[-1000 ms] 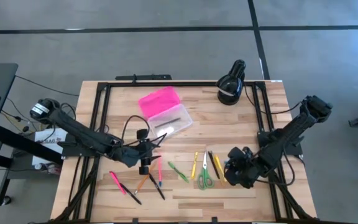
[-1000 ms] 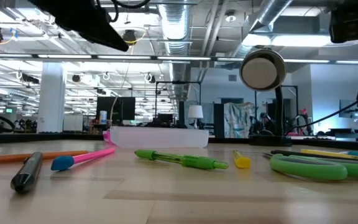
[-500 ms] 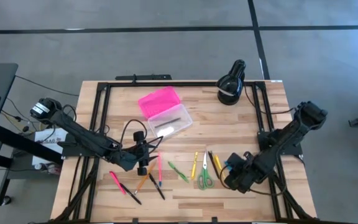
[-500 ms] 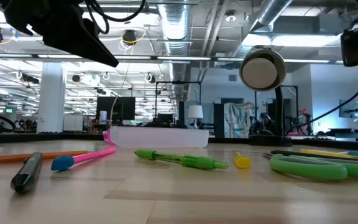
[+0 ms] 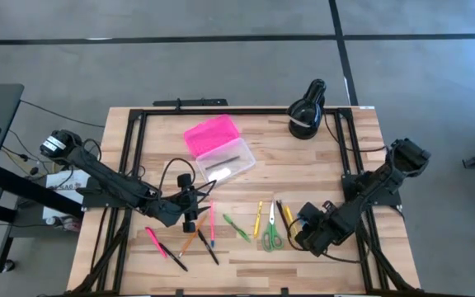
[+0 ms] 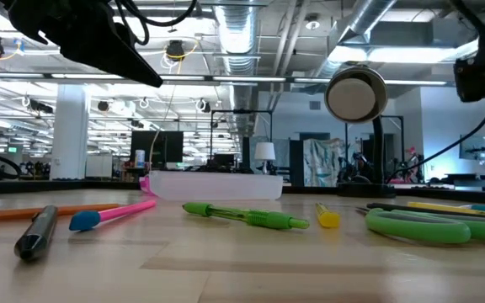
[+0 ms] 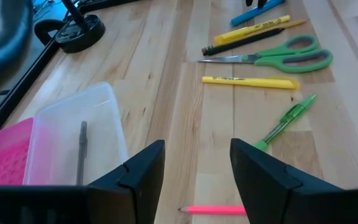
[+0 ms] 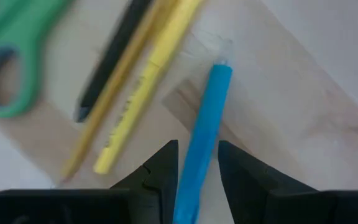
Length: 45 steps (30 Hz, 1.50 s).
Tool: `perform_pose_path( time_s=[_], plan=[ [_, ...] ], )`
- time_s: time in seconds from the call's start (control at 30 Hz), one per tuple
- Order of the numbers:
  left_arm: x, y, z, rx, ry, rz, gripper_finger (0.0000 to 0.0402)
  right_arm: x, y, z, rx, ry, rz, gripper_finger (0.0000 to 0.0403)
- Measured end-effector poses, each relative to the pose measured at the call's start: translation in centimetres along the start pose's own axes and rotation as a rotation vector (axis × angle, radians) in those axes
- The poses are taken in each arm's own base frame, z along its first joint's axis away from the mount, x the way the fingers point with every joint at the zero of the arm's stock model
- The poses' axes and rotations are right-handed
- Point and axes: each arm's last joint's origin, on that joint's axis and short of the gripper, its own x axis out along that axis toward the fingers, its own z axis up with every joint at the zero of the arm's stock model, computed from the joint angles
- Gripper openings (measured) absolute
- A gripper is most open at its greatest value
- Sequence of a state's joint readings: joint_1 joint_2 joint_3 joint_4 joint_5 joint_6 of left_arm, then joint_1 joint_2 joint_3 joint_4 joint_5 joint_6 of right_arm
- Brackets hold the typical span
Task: Pick & place school supplies into a supply box
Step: Put the blue pen into the black supply box
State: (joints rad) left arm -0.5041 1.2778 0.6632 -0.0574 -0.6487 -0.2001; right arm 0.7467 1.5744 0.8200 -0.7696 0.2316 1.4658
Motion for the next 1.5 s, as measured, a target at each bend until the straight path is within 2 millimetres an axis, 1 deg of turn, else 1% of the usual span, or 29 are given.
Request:
perform_pose_path(
  time_s=[0.33, 0.63, 0.9, 1.17, 1.3, 1.5],
  plan=[
    [0.0, 0.0, 0.0, 0.000, -0.004, -0.001, 0.0178, 1.6, 0.1, 0.1, -0.027, 0.044, -0.067, 0.0109],
    [0.0, 0.0, 0.1, -0.004, -0.010, 0.002, 0.0178, 1.6, 0.2, 0.1, -0.013, 0.097, -0.054, 0.0109],
    [0.0, 0.0, 0.1, -0.003, -0.010, 0.003, 0.0178, 1.7, 0.2, 0.7, 0.023, 0.165, -0.046, 0.0109],
    [0.0, 0.0, 0.1, -0.003, -0.010, 0.003, 0.0178, 1.8, 0.1, 1.1, 0.017, 0.208, -0.039, 0.0107],
    [0.0, 0.0, 0.1, -0.003, -0.010, 0.003, 0.0178, 1.8, 0.1, 1.1, -0.002, 0.208, -0.035, 0.0092],
    [0.0, 0.0, 0.1, -0.003, -0.010, 0.003, 0.0178, 1.9, 0.1, 1.1, -0.040, 0.212, -0.030, 0.0048]
  ],
)
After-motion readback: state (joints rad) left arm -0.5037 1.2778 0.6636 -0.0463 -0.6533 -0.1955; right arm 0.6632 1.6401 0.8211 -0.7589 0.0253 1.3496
